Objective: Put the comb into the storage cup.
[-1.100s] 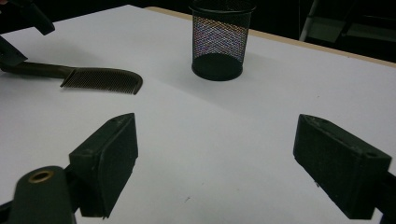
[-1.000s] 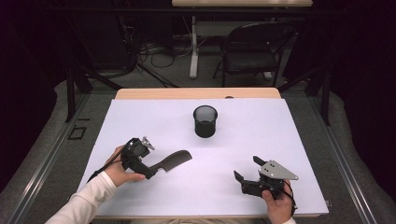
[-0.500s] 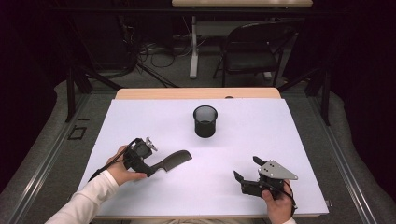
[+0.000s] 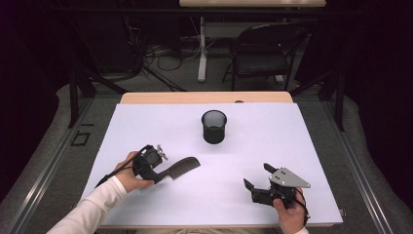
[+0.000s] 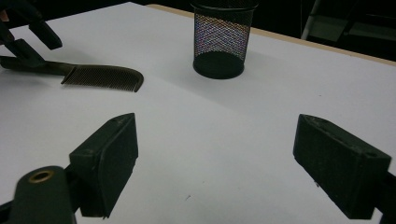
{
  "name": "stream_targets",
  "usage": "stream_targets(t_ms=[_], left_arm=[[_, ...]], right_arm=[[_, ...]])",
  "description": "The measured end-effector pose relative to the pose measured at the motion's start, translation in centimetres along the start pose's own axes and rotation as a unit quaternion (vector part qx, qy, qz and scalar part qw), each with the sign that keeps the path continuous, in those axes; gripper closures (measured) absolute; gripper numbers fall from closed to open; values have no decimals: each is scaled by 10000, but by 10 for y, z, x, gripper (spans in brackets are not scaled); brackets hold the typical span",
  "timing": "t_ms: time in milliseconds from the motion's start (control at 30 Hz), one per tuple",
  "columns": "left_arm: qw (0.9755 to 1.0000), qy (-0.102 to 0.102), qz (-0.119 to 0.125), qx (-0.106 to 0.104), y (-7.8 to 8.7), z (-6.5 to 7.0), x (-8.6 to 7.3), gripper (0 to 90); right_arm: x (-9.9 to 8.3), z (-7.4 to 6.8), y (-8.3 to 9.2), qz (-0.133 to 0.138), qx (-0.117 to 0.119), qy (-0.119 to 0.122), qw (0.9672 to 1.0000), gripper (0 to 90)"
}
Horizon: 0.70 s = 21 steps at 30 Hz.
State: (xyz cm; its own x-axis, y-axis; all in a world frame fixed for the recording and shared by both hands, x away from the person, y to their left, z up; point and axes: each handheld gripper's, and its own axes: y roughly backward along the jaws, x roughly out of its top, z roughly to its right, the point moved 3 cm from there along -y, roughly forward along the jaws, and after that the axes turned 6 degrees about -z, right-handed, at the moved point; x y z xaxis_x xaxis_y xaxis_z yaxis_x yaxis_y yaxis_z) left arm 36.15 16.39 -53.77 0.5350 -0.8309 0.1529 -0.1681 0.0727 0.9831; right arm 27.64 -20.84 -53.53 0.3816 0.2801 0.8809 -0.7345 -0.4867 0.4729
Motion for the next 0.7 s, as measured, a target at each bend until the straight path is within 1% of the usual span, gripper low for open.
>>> stream_targets(t_ms=[133,433,533,700], left_arm=[[10000,-2,-52,-78,-2,-1,1,536],[9998,-50,-186,-105,-7,-1,3,581],[9997,-25,-210,-136,-9,-1,4,599],[9995,-47,-266,-191,-10,-1,4,612]], right_arm=[[0,0,0,-12,0,8,10000,139],[0,0,0,-17,4,10,10000,139],[0,0,0,-15,10,-1,10000,139],[0,0,0,-22,8,17,10000,140]])
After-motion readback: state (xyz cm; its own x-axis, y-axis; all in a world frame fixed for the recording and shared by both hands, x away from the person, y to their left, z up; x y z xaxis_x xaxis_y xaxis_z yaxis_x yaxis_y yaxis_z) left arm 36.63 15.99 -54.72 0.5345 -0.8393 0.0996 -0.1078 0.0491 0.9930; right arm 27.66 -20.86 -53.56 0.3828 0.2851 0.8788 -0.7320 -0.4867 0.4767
